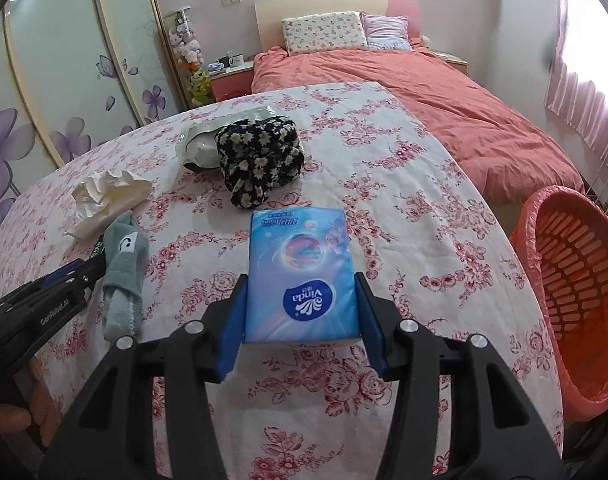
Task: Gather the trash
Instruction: 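Grasp the blue Vinda tissue pack with the right tool while the left tool grasps the green lip gel tube, then carry the tube and tissue pack to the basket and open both tools over it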
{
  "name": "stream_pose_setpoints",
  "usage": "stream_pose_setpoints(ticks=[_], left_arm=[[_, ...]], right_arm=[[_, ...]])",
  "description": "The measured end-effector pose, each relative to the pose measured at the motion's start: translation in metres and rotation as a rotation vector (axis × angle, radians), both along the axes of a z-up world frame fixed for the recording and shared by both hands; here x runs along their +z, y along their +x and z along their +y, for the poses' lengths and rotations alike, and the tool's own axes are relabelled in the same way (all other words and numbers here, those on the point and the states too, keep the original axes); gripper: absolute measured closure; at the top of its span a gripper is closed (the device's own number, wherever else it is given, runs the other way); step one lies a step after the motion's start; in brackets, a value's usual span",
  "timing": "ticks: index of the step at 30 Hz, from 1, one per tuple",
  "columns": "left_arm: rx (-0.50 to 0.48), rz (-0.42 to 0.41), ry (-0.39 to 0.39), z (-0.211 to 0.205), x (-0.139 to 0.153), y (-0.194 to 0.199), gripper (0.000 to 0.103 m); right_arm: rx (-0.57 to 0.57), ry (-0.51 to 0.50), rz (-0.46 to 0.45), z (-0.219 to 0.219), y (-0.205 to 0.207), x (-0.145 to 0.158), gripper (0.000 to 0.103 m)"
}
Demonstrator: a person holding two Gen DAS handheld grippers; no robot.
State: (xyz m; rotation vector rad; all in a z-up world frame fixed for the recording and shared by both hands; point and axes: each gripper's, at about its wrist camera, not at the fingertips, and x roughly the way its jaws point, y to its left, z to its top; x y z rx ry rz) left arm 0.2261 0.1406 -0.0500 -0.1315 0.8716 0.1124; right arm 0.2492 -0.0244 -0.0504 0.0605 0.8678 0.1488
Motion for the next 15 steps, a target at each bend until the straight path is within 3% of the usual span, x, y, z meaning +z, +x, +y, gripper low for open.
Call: stream_pose_setpoints(ticks=[2, 9, 15], left_arm=[[0.002, -0.001, -0.008, 0.001, 0.000, 0.000, 0.083], [-0.003, -0.024, -0.067, 0.010, 0.002, -0.005, 0.084], [-0.010, -0.050, -0.056, 0.010, 0.009, -0.013, 0.084]], right_arm=[[-0.002, 0.002, 0.000, -0.002, -0.001, 0.000, 0.053], [-0.012, 0.008, -0.008, -0.008, -0.005, 0.003, 0.053], [-0.019, 0.016, -0.022, -0.015, -0.010, 0.009, 0.053]])
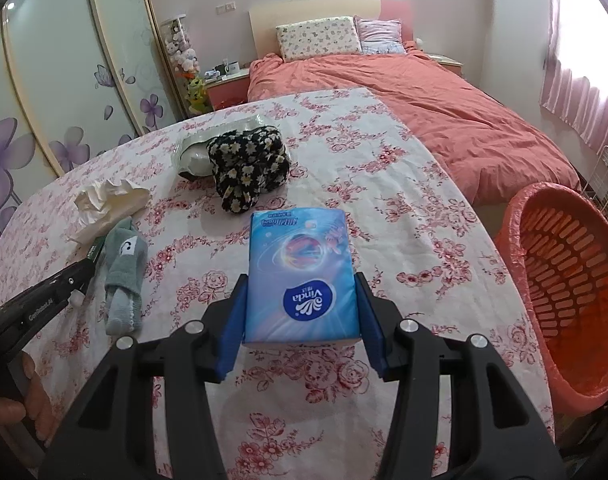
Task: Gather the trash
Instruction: 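Carry the tube and tissue pack to the basket and open both tools over it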
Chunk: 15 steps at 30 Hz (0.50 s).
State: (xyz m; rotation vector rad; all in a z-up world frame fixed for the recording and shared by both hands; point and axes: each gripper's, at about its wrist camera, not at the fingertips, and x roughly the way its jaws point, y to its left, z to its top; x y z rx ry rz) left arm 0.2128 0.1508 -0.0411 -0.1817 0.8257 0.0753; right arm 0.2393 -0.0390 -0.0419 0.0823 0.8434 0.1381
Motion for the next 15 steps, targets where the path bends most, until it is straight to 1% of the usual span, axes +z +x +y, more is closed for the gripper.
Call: stream_pose_setpoints(ticks=[8, 15], left_arm=[[-0.014, -0.031, 0.007, -0.010, 0.015, -0.009, 0.084], [-0.065, -0.083, -0.001, -0.032, 0.036, -0.020, 0.084]], right_arm=[[-0.013, 0.013, -0.032, -0.012, -0.012, 0.014, 0.053], [-0.043, 0.028, -0.068, -0.031, -0.024, 0.028, 0.053]])
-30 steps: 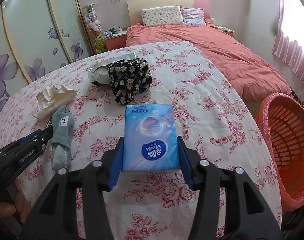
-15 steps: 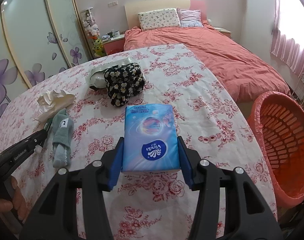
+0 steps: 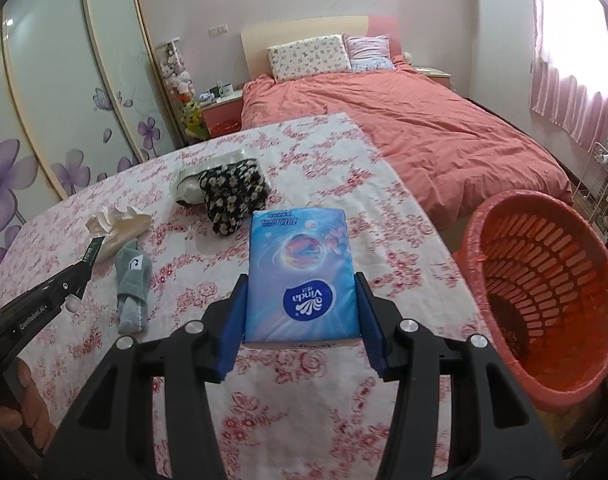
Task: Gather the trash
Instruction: 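Carry the tube and tissue pack to the basket and open both tools over it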
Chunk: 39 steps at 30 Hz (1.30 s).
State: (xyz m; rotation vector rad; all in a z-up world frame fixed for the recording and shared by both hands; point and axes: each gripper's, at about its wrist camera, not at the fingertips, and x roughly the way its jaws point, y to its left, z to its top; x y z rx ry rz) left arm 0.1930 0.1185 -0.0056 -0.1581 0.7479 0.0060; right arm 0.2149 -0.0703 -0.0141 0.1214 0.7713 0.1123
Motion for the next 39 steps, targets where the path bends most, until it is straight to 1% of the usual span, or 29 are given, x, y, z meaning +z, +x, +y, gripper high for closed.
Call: stream_pose_setpoints(ticks=[7, 15, 26, 33, 39], left_arm=[[-0.091, -0.040, -0.018, -0.036, 0.018, -0.007, 0.084], [-0.202, -0.067, -0.045, -0.084, 0.030, -0.011, 0.084], [-0.335, -0.080, -0.069, -0.149, 0.031, -0.008, 0.084], [-0.416, -0.087, -0.085, -0.192, 0.032, -0.005, 0.084], [-0.494, -0.078, -0.094, -0.232, 0.027, -0.002, 0.084]], right_arm=[[-0.045, 0.008, -0.028, -0.025, -0.013, 0.009, 0.053], [-0.129, 0.014, -0.057, -0.064, -0.027, 0.018, 0.053], [-0.263, 0.017, -0.097, -0.123, -0.044, 0.025, 0.053], [-0.332, 0.038, -0.119, -0.162, -0.052, 0.025, 0.053], [-0.388, 0.059, -0.129, -0.194, -0.055, 0.022, 0.053]])
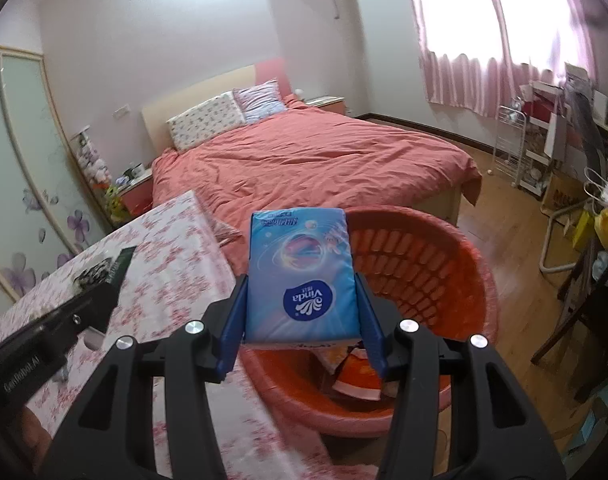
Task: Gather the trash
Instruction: 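Carry the tube and tissue pack to the basket and open both tools over it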
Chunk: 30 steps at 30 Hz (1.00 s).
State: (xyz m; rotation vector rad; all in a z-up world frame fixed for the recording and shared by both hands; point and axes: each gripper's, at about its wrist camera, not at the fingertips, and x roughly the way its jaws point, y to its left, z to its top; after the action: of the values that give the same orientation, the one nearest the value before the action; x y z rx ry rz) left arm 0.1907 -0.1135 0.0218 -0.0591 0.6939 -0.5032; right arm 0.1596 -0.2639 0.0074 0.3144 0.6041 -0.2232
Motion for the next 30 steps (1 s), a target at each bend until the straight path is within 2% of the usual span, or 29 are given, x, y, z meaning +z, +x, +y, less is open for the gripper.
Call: stream_pose_setpoints(ticks=[9, 18, 23, 25, 27, 30], left_arm=[[-0.087, 0.018, 0.008, -0.048, -0.011, 0.006, 0.084], [-0.126, 0.025, 0.011, -0.074, -0.017, 0.013, 0.084], [-0.139, 0.065, 0.020, -0.084, -0.028, 0.020, 0.083], [-0.132, 0.079, 0.026, -0.086, -0.033, 0.022, 0.080], [-0.126, 0.089, 0.039, -0.087, -0.037, 0.024, 0.061], [-0.101, 0.100, 0.060, -0.083, -0.041, 0.026, 0.058]], right_arm=[[-0.067, 0.033, -0.009, -0.042, 0.001, -0.011, 0.053], [-0.089, 0.044, -0.024, -0.062, 0.006, -0.015, 0.053], [-0.089, 0.073, -0.025, -0.075, 0.015, -0.021, 0.052], [-0.088, 0.100, -0.015, -0.081, 0.020, -0.026, 0.050], [-0.094, 0.119, -0.008, -0.086, 0.021, -0.030, 0.050], [-0.099, 0.138, -0.003, -0.089, 0.020, -0.034, 0.049]])
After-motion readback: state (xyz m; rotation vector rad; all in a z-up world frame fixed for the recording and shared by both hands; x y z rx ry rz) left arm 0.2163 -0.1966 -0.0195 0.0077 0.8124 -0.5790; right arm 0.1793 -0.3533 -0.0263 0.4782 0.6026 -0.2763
